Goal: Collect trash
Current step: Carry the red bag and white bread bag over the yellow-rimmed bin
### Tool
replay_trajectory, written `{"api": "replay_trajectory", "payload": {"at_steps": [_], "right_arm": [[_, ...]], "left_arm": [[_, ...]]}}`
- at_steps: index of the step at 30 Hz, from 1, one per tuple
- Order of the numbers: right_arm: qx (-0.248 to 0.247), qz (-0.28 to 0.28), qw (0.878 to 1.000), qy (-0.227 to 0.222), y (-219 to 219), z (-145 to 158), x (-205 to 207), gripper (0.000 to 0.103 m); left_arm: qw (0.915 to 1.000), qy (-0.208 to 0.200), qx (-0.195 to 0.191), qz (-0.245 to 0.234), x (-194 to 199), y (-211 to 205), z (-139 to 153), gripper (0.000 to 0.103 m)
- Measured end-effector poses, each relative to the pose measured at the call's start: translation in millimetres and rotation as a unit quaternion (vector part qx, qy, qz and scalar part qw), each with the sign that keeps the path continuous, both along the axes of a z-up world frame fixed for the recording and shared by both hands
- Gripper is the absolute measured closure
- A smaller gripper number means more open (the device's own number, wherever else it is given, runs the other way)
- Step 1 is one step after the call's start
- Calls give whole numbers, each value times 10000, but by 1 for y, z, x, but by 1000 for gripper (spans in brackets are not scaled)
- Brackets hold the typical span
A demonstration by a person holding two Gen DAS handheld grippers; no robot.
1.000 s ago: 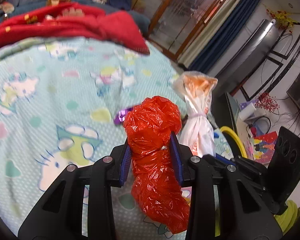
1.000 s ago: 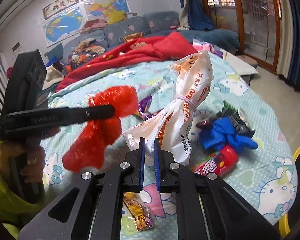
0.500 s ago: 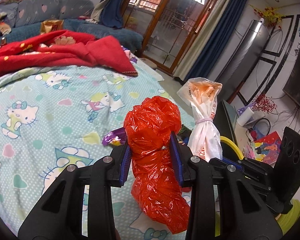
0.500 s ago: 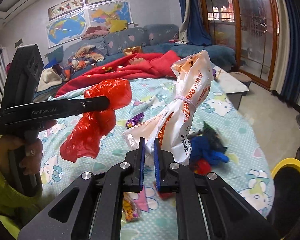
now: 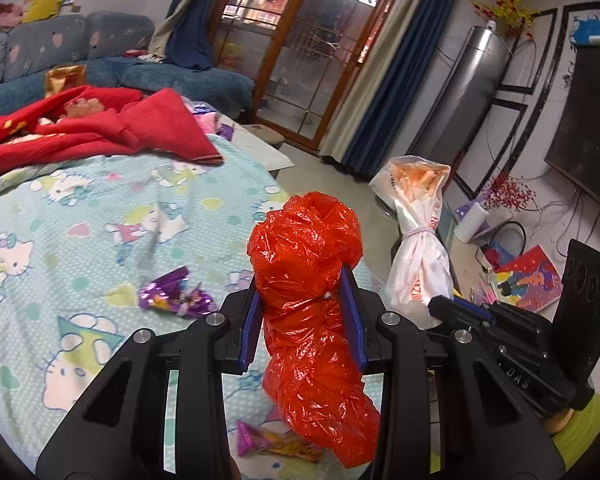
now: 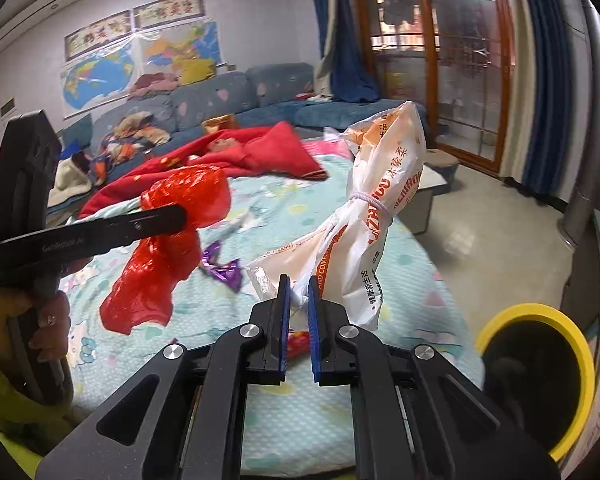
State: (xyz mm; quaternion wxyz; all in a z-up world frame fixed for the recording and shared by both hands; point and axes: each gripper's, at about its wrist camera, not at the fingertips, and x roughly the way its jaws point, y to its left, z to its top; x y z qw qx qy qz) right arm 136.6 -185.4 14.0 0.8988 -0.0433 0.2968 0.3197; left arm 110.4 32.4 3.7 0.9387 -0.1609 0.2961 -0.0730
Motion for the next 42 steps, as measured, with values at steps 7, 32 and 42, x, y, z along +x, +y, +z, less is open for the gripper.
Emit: {"api": "replay_trajectory", "payload": {"at_steps": [7,32,42], "right_arm": [[52,-435,9990,27,-31,0,6,95],[139,-1688,9851,292,-120,-19,23,95],[104,-2203,9740,511,-154,-36,31,94]], "left_arm": [[9996,-66,84,-268,12,-28,3,75],[9921,-147,360,-1192,56,-120,0,74],[9863,-103,474,-1577,71,-165,-9,74]]}}
